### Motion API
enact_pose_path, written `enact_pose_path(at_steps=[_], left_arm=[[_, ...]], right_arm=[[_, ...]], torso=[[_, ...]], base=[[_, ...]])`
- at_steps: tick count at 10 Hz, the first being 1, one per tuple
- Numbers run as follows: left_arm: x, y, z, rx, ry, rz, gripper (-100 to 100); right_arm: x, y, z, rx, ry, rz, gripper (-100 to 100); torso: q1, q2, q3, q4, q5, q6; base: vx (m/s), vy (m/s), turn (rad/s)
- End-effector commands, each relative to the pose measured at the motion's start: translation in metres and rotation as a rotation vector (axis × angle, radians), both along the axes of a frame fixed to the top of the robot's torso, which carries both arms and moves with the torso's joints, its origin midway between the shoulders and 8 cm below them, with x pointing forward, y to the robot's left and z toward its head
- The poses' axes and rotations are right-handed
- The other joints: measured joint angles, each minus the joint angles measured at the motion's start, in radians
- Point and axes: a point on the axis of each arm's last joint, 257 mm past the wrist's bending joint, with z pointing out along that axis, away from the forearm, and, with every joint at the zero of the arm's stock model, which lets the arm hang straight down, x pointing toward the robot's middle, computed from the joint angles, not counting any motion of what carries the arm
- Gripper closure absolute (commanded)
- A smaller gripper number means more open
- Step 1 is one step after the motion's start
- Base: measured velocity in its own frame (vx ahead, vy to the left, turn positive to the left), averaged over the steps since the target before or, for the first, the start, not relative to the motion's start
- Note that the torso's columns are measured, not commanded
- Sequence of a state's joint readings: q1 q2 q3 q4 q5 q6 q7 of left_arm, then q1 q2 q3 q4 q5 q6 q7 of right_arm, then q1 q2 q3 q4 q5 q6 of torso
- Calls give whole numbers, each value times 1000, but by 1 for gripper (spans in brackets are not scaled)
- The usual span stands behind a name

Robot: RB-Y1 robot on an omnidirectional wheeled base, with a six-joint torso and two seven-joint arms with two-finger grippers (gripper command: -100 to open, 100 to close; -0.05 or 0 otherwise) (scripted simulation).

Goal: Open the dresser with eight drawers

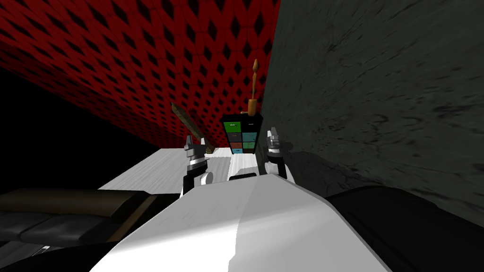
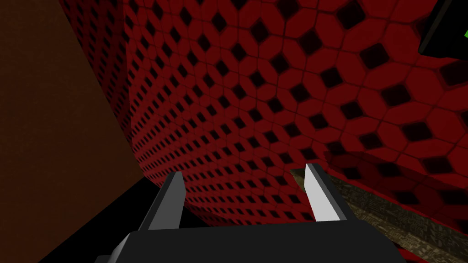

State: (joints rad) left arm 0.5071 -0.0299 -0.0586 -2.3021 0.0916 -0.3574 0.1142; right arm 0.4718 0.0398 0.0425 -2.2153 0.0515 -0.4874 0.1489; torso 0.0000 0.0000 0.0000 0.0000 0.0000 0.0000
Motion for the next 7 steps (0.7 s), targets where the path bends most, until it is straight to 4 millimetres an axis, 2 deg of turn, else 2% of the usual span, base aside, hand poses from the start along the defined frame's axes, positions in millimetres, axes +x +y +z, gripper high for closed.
enact_pose_path(at_steps=[1,7], left_arm=[[0,0,0,0,0,0,0],[0,0,0,0,0,0,0]], right_arm=[[0,0,0,0,0,0,0],[0,0,0,0,0,0,0]], torso=[[0,40,-82,41,0,0],[0,470,-939,470,0,0]], base=[[0,0,0],[0,0,0]])
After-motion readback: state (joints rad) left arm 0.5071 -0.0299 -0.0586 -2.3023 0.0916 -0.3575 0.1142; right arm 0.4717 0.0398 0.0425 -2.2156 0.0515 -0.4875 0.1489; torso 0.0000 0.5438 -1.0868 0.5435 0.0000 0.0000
